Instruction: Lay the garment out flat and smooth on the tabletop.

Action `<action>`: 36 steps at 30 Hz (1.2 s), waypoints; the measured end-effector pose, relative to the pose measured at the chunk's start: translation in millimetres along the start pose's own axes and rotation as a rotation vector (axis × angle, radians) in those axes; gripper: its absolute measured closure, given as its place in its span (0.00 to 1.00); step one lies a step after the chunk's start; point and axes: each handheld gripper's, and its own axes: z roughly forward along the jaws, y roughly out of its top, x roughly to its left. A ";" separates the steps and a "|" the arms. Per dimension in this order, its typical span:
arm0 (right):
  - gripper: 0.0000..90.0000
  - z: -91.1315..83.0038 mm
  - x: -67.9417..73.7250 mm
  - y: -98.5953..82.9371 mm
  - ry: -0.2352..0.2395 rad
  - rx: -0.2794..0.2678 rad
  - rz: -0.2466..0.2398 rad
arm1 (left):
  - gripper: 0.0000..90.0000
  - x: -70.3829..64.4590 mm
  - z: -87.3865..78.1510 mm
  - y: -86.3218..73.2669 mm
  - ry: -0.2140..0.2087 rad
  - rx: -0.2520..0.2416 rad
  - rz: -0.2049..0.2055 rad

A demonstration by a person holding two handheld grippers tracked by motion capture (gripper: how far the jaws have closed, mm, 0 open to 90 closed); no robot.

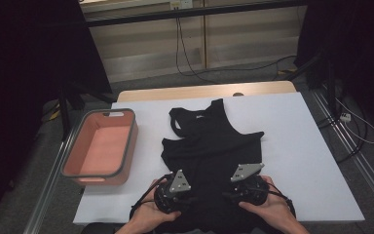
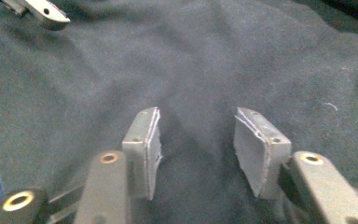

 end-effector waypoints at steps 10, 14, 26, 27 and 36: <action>0.99 -1.1 1.4 -0.4 0.053 0.004 0.010 | 0.99 3.3 1.2 -6.1 -0.049 0.028 -0.060; 1.00 -5.3 8.3 -3.0 0.041 0.012 -0.011 | 0.99 -6.0 -1.4 -10.8 -0.067 -0.010 -0.144; 1.00 -24.8 38.5 -24.2 0.086 0.018 -0.008 | 0.99 -26.8 -21.7 -25.3 -0.133 0.066 -0.060; 1.00 -26.5 41.4 -26.4 0.092 0.018 -0.002 | 0.99 -29.9 -22.2 -26.9 -0.138 0.051 -0.081; 0.83 -36.4 46.4 -31.1 0.139 -0.005 0.013 | 0.91 -26.8 -30.2 -28.4 -0.142 0.014 -0.120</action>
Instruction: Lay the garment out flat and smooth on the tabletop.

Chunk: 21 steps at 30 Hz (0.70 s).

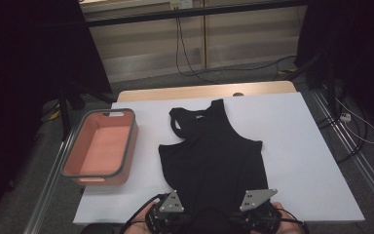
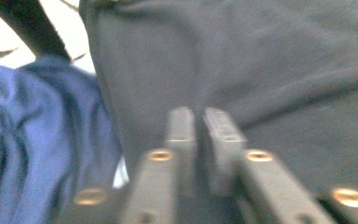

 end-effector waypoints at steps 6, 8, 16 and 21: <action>0.64 -11.1 -32.1 8.9 -0.114 -0.059 0.029 | 0.80 36.3 -13.9 7.9 0.114 -0.091 -0.067; 0.63 -12.3 -45.4 9.9 -0.150 -0.053 0.042 | 0.78 46.6 -11.5 10.4 0.162 -0.078 -0.055; 0.57 -10.4 -76.6 -1.1 -0.258 -0.009 0.091 | 0.99 54.7 1.4 5.3 0.229 0.006 -0.054; 0.55 -10.3 -76.9 -3.4 -0.276 0.005 0.095 | 1.00 48.9 -8.6 -5.0 0.215 0.055 -0.064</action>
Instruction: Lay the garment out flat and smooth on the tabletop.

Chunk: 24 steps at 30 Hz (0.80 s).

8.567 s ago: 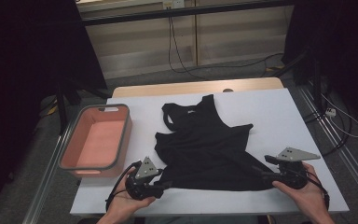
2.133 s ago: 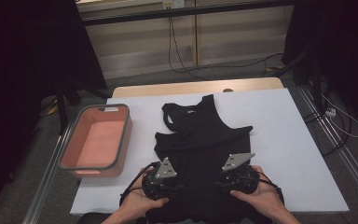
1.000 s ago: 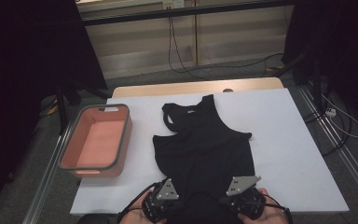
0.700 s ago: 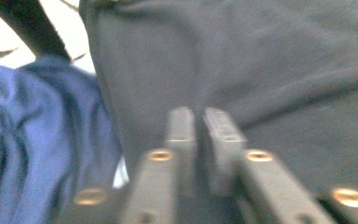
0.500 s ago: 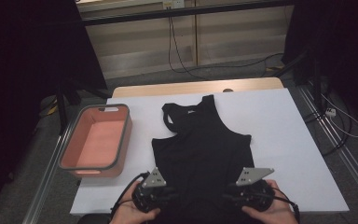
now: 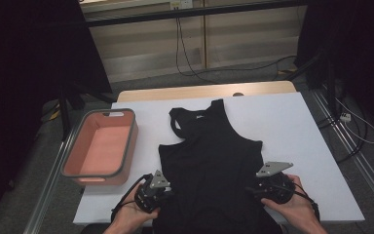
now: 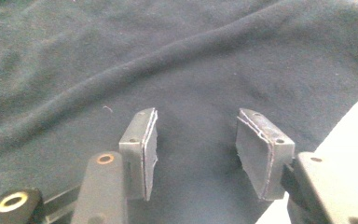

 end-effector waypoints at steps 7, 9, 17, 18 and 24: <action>0.56 4.0 2.0 2.8 0.010 0.002 0.001 | 1.00 1.5 -9.9 -7.8 -0.016 -0.029 -0.063; 0.57 4.0 4.2 5.8 0.029 -0.012 -0.004 | 1.00 1.8 -12.3 -5.4 -0.029 -0.061 -0.047; 0.52 13.8 12.0 24.3 0.079 -0.002 -0.053 | 0.78 -19.7 5.7 27.5 -0.085 -0.094 0.059; 0.50 16.2 12.5 25.9 0.085 0.000 -0.057 | 0.74 -22.5 10.7 31.0 -0.078 -0.083 0.073; 0.46 23.2 17.2 20.2 0.082 0.000 -0.065 | 0.62 -24.4 27.2 27.8 -0.075 -0.057 0.094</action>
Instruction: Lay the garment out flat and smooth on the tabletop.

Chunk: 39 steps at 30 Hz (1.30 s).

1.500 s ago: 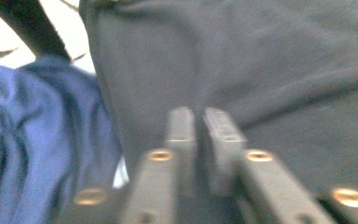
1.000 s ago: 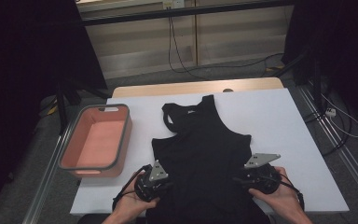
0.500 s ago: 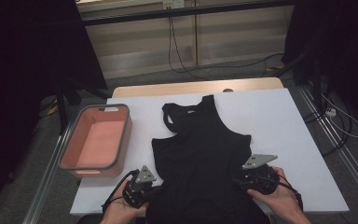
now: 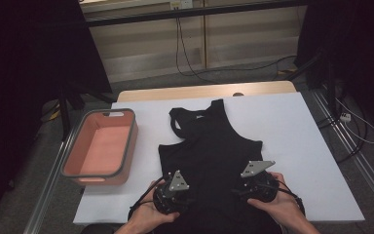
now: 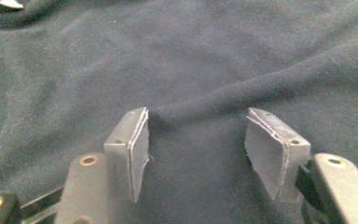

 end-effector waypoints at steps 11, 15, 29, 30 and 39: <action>1.00 -7.8 6.3 -2.5 0.011 0.017 0.017 | 1.00 -6.0 -9.3 -6.7 -0.006 0.025 -0.033; 1.00 -12.7 11.3 -5.7 0.019 0.032 0.010 | 1.00 -7.7 -16.0 -14.5 -0.019 0.027 -0.047; 1.00 -32.3 42.5 -27.4 0.053 0.033 0.000 | 1.00 -28.8 -32.9 -33.9 -0.081 0.040 -0.046; 1.00 -33.0 45.1 -28.2 0.061 0.032 -0.001 | 1.00 -31.3 -34.1 -35.4 -0.084 0.037 -0.045; 0.83 -39.5 49.4 -30.1 0.078 0.012 0.006 | 0.80 -27.9 -41.9 -33.5 -0.053 -0.011 -0.050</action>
